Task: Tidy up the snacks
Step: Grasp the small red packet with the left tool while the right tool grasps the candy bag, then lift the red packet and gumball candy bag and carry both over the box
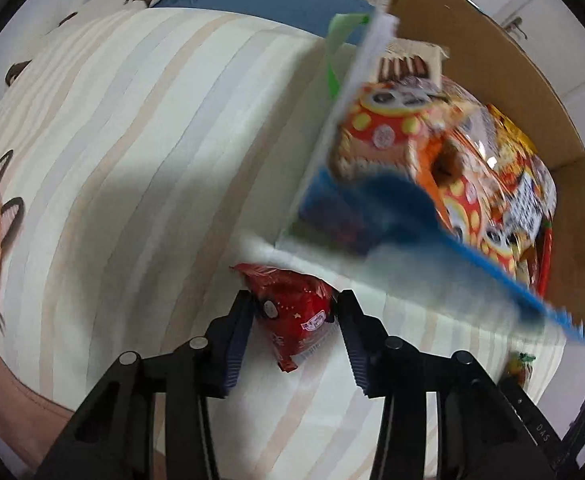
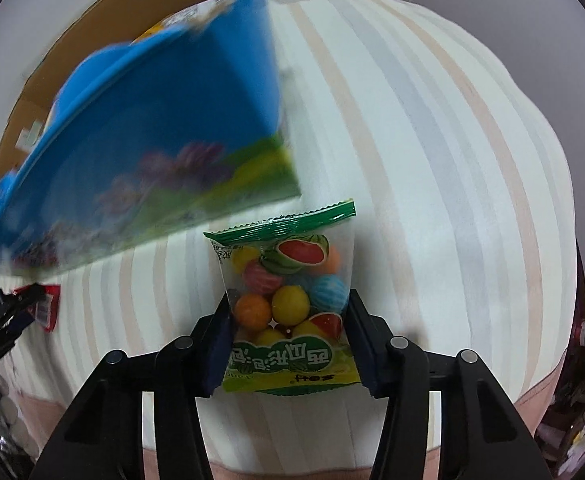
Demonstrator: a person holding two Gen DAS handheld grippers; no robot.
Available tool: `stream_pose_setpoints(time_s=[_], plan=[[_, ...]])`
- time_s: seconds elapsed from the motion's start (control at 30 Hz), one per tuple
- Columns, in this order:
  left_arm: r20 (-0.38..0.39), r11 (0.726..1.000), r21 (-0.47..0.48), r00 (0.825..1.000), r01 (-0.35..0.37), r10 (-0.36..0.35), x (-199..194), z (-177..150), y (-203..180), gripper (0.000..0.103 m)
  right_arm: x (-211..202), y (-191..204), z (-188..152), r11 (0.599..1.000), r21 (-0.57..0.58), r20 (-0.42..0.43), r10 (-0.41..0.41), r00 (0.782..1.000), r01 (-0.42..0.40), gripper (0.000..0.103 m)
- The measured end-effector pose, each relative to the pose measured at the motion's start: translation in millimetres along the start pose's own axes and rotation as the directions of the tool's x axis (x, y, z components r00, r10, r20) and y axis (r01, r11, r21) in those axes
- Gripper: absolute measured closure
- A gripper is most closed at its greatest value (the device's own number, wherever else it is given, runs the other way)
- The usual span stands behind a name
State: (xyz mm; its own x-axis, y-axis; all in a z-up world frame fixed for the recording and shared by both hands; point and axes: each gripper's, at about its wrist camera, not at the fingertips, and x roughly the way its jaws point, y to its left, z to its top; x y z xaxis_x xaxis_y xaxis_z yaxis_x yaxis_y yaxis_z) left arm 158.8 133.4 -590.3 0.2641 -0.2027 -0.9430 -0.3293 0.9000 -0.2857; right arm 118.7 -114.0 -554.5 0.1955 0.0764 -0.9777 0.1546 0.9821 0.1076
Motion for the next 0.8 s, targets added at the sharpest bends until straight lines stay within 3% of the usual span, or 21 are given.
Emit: stream_pose_setpoints(time_s=[0.13,0.23,0.33,0.5,0.6,0.67,0.8], plan=[[-0.037,0.994,0.105,0.999,-0.011,0.015,-9.1,-40.8,-9.5,0.062,-7.0,7.4,-29.7,0.997,-0.061,-0.050,0.046,0.998,-0.049,0.049],[-0.096,0.977,0.212,0.995,-0.012,0.033,-11.9,-90.1,-16.9,0.062,-9.6,14.7,-64.4,0.990,-0.110,-0.108,0.071,0.992,-0.083,0.049],[-0.151,0.970,0.241,0.988,0.013,0.024,-10.3,-124.1,-15.2,0.062,-7.7,17.7,-99.3,0.985,-0.122,-0.177,0.097,0.979,-0.120,0.049],[-0.216,0.975,0.208,0.976,0.082,-0.035,3.8,-136.6,-1.8,0.057,-0.8,20.2,-135.5,0.985,-0.119,-0.218,0.094,0.971,-0.122,0.049],[-0.247,0.982,0.146,0.966,0.121,-0.082,11.8,-133.7,7.7,0.055,1.5,20.8,-139.4,0.989,-0.089,-0.215,0.097,0.972,-0.119,0.047],[-0.261,0.985,0.112,0.960,0.134,-0.101,15.5,-132.6,12.4,0.051,7.6,15.8,-138.0,0.990,-0.052,-0.213,0.116,0.970,-0.130,0.039],[-0.265,0.988,0.094,0.959,0.125,-0.097,19.7,-132.2,15.9,0.048,15.9,25.9,-135.8,0.993,-0.048,-0.206,0.096,0.974,-0.108,0.034]])
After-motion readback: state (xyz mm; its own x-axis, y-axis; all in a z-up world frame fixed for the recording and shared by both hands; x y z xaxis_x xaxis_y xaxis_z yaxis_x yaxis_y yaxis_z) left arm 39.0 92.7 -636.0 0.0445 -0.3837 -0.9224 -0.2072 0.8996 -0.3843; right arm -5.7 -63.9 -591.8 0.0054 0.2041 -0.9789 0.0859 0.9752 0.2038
